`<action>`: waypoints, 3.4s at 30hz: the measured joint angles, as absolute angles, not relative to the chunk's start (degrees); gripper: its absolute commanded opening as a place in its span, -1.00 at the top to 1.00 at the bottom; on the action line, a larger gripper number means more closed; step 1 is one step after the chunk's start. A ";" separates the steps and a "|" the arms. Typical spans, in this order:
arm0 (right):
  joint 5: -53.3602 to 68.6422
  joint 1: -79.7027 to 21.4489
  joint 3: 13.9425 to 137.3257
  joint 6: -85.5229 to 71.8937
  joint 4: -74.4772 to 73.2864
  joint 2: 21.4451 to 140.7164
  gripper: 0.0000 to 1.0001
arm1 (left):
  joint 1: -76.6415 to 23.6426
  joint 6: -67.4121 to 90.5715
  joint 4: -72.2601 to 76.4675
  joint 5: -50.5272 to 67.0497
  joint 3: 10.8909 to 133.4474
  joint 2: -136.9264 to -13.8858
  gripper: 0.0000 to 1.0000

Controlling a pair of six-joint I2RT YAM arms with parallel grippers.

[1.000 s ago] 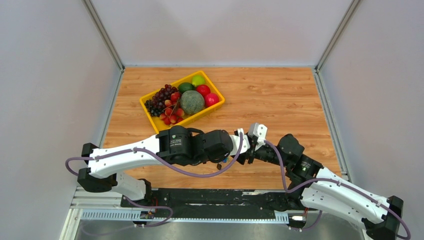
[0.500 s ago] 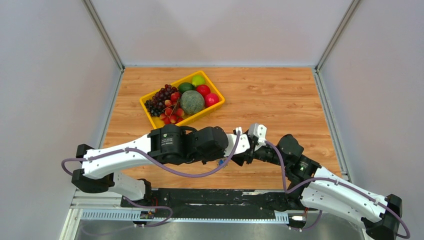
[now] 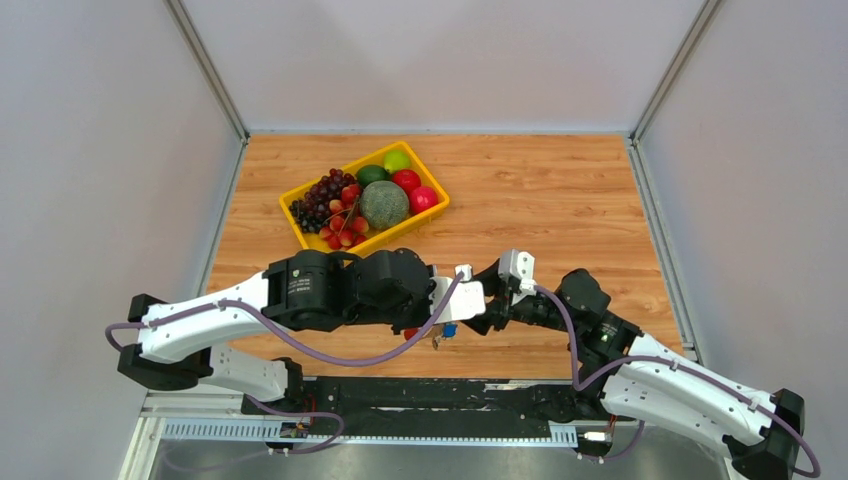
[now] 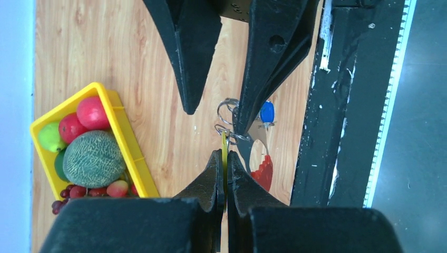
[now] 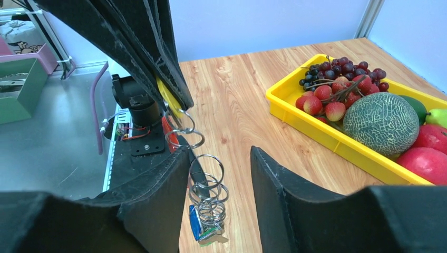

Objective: Remove the keys from the keyring

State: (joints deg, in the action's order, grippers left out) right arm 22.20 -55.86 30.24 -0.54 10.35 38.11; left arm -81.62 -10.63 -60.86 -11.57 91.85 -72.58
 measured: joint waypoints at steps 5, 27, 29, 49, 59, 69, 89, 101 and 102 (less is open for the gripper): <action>23.77 -55.86 30.24 -0.56 10.70 37.60 0.12 | -81.65 -12.16 -60.60 -9.10 90.85 -72.53 1.00; 32.27 -55.86 32.45 -1.93 13.45 40.53 1.00 | -82.11 -15.70 -60.60 -8.40 90.45 -70.02 1.00; 32.14 -55.86 32.51 -2.00 13.37 40.64 1.00 | -82.13 -16.10 -60.60 -8.82 90.13 -69.73 1.00; 20.82 -55.86 36.18 -7.29 4.69 41.41 1.00 | -82.50 -19.53 -58.89 -17.41 86.35 -68.79 1.00; 24.45 -56.12 40.16 -7.40 3.29 47.90 1.00 | -82.50 -18.81 -58.48 -19.40 85.97 -69.38 1.00; 25.67 -57.65 39.70 -4.91 2.81 47.29 0.72 | -82.65 -15.25 -58.85 -21.04 85.97 -70.26 1.00; 13.52 -59.44 36.53 -3.29 -0.67 31.62 0.04 | -81.71 -10.31 -55.59 -24.08 86.35 -72.44 1.00; 13.56 -59.46 36.42 -3.29 -2.42 37.36 0.10 | -81.71 -7.75 -56.66 -24.51 90.61 -74.70 1.00; 13.56 -59.46 36.40 -3.31 -2.33 37.56 0.10 | -81.71 -7.70 -56.77 -24.51 90.61 -74.78 1.00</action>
